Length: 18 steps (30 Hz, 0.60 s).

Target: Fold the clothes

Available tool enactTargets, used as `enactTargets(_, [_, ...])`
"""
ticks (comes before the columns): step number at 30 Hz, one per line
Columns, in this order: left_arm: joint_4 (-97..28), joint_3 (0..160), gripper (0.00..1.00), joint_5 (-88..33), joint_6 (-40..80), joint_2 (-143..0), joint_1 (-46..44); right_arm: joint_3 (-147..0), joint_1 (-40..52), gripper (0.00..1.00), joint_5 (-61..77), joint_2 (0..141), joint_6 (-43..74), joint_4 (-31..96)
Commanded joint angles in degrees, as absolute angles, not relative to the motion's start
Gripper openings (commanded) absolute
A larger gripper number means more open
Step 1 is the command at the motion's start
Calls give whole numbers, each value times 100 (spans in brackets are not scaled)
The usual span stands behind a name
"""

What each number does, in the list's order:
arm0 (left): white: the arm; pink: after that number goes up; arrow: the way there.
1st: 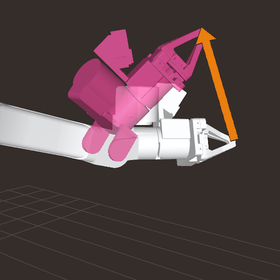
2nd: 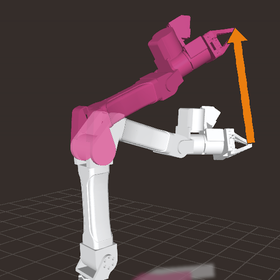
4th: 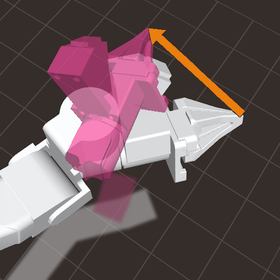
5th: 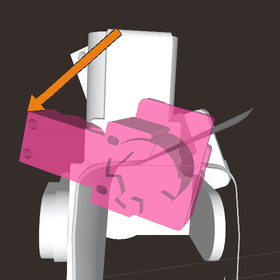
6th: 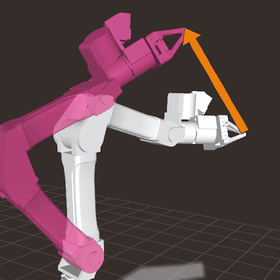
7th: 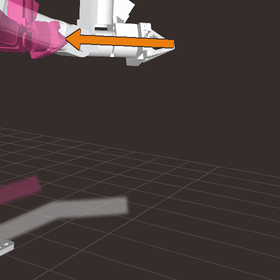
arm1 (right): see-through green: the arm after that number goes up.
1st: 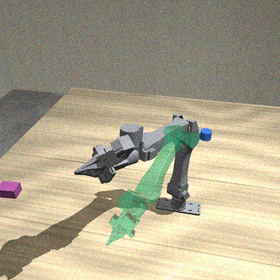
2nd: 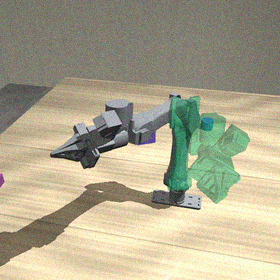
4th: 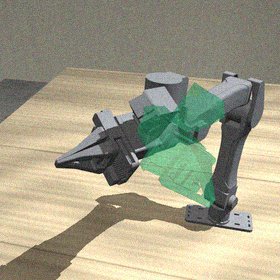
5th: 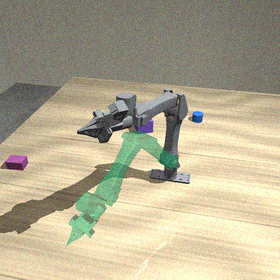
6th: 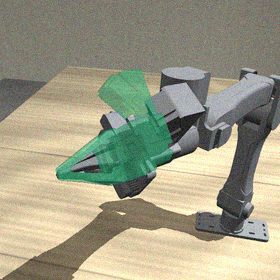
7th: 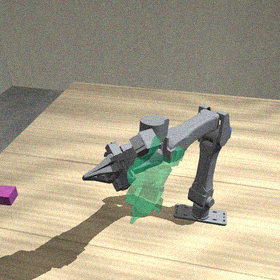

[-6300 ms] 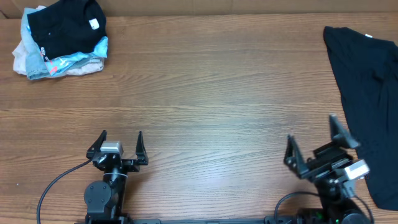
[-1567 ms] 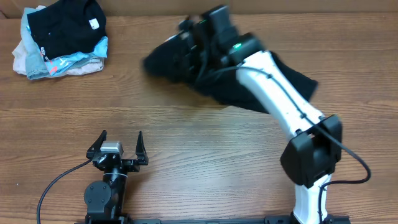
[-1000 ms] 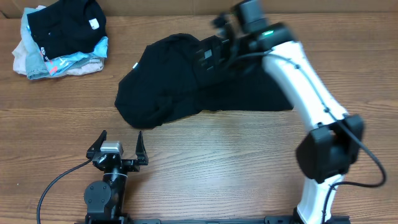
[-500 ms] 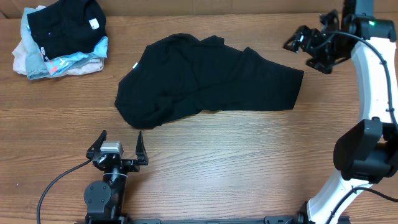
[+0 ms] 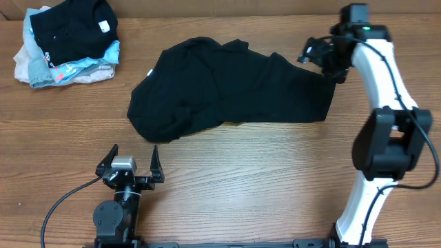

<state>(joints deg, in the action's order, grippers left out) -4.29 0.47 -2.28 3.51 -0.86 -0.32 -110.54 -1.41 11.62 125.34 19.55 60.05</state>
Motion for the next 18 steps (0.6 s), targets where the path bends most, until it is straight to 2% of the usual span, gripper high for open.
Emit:
enactTargets(1, [-432,27,100,-189,449,-25,3,-11052,202,99,445,12742,2261,5870])
enactTargets(6, [-432,27,100,-189,449,-25,3,-11052,528,97,-360,13008,2858,5802])
enactTargets(18, [-432,27,100,-189,449,-25,3,-11052,567,89,-403,13332,2873,5732])
